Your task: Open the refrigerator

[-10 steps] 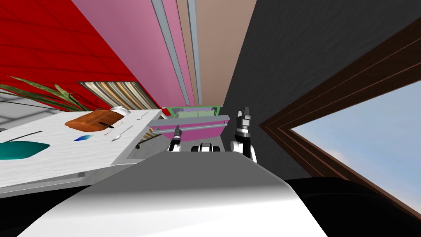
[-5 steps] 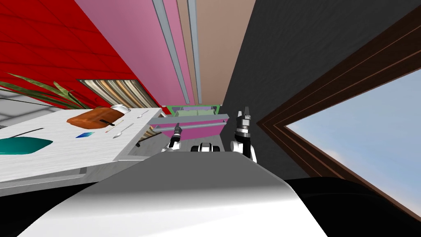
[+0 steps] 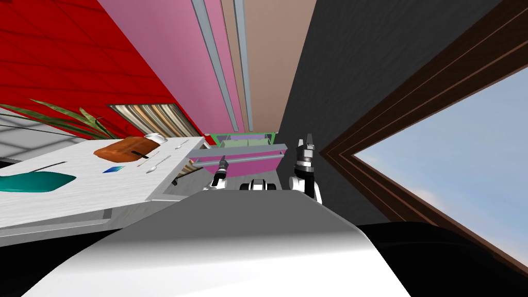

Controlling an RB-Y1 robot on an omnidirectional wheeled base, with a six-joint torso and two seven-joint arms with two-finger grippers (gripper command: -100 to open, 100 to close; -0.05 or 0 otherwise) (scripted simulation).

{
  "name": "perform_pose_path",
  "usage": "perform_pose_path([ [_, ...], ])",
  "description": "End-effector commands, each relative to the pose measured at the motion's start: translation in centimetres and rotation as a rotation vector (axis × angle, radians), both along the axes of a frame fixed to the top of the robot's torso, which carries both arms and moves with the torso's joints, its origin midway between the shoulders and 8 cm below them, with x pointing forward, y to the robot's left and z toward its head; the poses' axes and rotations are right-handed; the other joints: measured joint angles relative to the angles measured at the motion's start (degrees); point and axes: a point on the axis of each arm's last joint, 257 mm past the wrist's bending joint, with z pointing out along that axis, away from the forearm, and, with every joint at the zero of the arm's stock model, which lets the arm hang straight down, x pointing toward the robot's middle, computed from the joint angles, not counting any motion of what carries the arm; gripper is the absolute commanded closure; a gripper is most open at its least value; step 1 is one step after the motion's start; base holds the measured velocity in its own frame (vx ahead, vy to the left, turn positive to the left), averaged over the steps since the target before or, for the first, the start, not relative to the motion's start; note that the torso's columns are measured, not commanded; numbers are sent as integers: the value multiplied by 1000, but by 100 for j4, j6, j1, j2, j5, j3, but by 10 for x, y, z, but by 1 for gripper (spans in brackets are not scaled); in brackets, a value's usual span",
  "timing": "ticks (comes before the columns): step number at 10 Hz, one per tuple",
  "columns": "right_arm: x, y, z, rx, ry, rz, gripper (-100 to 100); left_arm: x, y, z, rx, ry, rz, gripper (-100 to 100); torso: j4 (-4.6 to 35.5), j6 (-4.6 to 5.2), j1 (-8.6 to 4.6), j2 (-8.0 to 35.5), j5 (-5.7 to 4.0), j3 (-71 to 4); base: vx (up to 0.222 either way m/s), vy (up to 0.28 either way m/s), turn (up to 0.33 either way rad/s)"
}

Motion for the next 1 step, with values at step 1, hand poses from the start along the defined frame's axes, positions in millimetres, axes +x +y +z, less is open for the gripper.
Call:
perform_pose_path([
  [1,0,0,0,0,0,0,0,-1,0,-2,-2,4,1,0,-5,0,6,-4,5,-1,0,0,0],
])
